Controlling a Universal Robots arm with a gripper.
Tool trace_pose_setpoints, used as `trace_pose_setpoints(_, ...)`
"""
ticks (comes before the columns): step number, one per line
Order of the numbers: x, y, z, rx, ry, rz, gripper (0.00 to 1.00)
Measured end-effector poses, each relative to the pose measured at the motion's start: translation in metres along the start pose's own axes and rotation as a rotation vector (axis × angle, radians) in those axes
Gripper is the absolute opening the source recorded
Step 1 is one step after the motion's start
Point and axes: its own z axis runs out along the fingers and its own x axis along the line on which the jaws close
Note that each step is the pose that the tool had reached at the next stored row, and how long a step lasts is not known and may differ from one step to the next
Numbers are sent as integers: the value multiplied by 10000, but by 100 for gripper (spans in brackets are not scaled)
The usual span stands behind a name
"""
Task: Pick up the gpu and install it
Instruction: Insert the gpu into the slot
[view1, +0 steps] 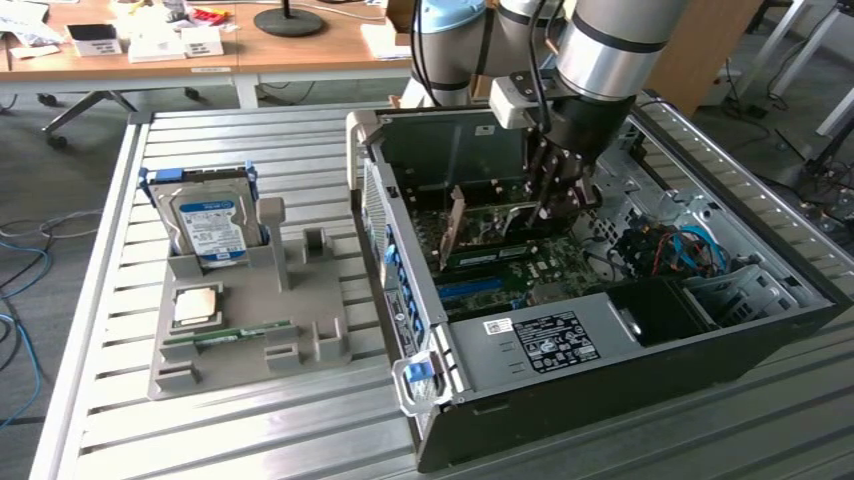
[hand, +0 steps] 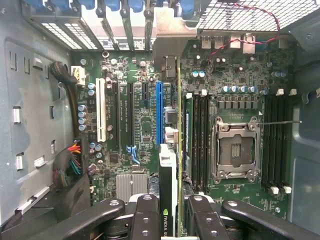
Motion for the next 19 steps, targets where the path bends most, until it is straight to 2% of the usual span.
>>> trace_pose_setpoints(19, 1, 25, 0, 0, 0, 0, 27)
